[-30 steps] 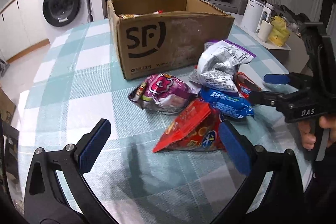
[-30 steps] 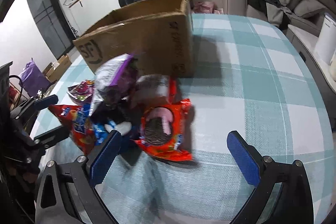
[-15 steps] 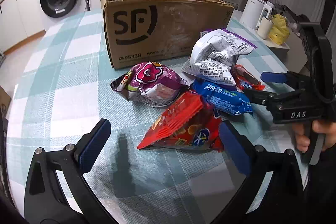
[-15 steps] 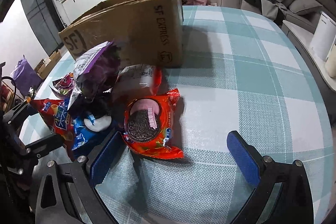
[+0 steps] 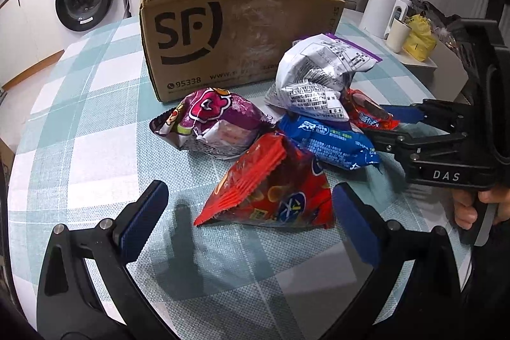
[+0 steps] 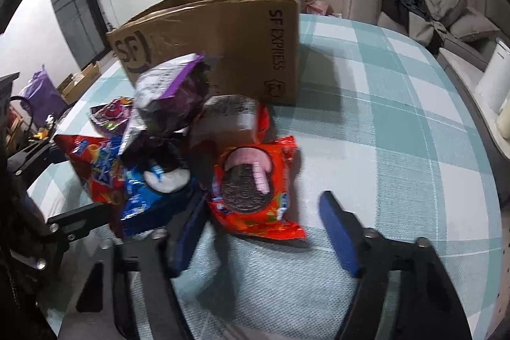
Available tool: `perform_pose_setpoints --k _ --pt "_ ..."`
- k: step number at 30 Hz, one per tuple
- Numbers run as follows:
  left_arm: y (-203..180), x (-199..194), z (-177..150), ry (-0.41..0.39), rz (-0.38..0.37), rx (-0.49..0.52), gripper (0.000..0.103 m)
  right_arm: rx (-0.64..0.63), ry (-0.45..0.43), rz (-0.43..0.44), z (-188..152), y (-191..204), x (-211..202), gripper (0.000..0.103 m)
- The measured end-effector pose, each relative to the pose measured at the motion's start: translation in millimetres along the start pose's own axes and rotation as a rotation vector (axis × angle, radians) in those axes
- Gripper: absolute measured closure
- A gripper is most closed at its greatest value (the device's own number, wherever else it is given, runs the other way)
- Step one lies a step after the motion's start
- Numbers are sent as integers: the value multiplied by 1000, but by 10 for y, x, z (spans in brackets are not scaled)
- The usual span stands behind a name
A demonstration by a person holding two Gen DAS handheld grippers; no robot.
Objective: Organize snacks
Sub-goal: 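Grasp the red chip bag with the left gripper while the right grasps the red Oreo pack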
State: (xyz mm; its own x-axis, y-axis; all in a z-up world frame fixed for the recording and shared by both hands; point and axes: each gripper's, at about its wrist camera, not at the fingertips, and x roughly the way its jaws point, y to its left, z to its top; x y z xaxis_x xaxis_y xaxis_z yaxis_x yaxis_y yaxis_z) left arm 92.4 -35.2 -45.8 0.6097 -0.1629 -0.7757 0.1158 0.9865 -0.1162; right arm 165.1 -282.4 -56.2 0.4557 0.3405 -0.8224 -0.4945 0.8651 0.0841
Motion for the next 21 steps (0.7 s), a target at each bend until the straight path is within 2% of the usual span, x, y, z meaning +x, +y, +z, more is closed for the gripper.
perform_pose_setpoints --k 6,14,16,18,21 --pt "10 5 -14 -3 -5 -3 1 -7 -17 29 -16 26 -21 57" --pt "2 88 -25 22 0 -6 2 -9 -22 44 -5 25 -30 58" --pt "2 93 -23 26 -20 -4 11 -2 -25 40 -3 11 -43 58" --pt "-7 81 -30 22 -45 2 24 2 -24 40 -7 0 -46 58" --pt "-59 47 -43 -4 -31 33 32 5 -26 36 -3 -9 -48 58"
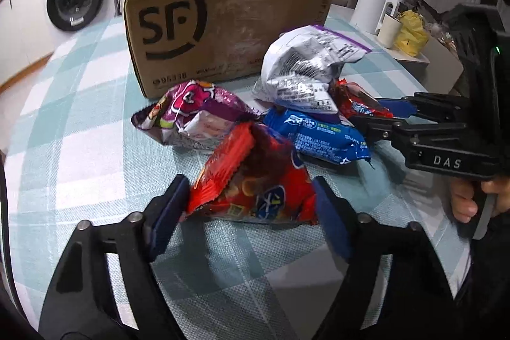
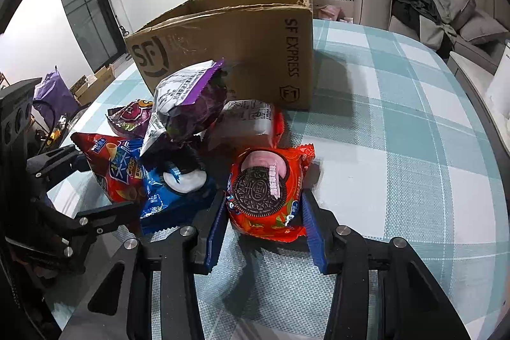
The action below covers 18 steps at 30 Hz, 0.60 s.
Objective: Organize snacks
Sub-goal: 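Grasp the red chip bag with the left gripper while the right grasps the red Oreo pack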
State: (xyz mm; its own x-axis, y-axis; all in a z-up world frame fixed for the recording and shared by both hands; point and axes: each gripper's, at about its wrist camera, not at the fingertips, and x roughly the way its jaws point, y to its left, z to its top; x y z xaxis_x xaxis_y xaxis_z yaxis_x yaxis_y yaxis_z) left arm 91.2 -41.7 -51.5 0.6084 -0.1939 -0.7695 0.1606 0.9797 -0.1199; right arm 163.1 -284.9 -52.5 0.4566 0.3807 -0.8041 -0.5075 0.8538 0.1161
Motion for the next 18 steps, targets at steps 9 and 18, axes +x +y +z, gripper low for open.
perform_pose_setpoints --k 9,18 --pt "37 -136 50 -38 -76 -4 38 14 -7 2 -3 -21 -23 58" --pt "169 -335 133 -104 -96 -31 38 30 -57 18 26 -38 -143 58"
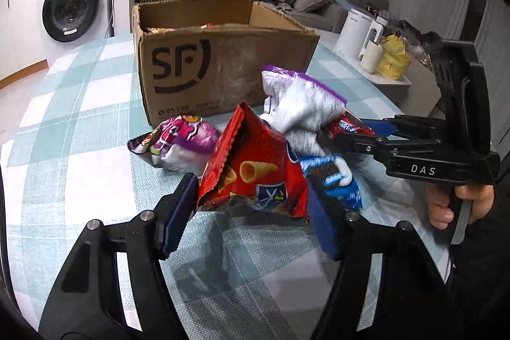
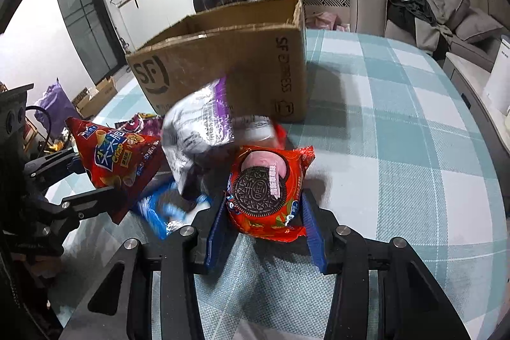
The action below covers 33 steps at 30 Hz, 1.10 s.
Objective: Organize snacks
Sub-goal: 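Grasp the red chip bag with the left gripper while the right grasps the red Oreo pack, then carry the red chip bag and red Oreo pack over the box with both grippers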
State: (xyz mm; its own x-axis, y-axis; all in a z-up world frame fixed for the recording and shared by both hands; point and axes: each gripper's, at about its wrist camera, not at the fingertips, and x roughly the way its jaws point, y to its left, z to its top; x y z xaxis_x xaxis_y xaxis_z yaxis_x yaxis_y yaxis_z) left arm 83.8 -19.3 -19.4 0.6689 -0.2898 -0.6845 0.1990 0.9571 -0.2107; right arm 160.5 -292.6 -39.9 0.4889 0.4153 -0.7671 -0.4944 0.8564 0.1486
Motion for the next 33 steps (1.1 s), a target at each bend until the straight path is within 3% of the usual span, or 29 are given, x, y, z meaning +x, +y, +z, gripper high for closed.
perform_pose_setpoints --k 17,33 --pt "19 -303 77 -68 31 -28 38 12 -132 24 98 45 -365 58" --pt "9 -504 144 -133 81 -43 38 15 -168 41 126 103 -483 58"
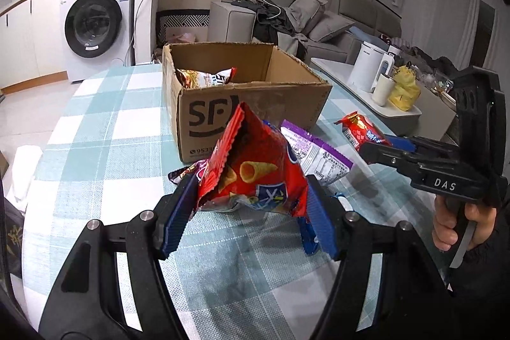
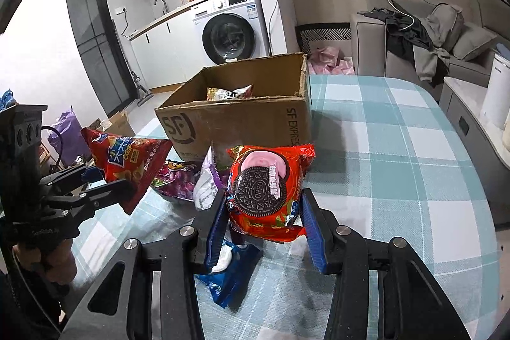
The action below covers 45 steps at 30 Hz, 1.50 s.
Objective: Organize snacks
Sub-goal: 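Carry the red chip bag and red Oreo pack over the box with both grippers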
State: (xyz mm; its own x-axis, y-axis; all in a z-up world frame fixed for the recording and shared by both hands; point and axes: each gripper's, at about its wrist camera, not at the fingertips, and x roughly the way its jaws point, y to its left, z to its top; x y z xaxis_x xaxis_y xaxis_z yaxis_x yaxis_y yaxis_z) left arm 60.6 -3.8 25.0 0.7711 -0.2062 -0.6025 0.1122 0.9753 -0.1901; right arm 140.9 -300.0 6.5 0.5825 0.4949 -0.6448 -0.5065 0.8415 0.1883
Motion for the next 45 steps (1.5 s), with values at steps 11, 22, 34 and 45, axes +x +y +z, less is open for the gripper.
perform_pose_setpoints --k 11,22,34,45 --pt "-14 -105 180 -33 41 3 38 -24 -24 6 117 76 -35 58" --pt "-26 42 433 -42 56 2 38 -61 -66 6 462 131 -94 58" --pt "-35 142 752 -76 42 -6 38 -72 -95 11 725 149 -102 58" --pt "-64 254 1027 -98 42 8 38 -93 -97 23 924 224 17 58"
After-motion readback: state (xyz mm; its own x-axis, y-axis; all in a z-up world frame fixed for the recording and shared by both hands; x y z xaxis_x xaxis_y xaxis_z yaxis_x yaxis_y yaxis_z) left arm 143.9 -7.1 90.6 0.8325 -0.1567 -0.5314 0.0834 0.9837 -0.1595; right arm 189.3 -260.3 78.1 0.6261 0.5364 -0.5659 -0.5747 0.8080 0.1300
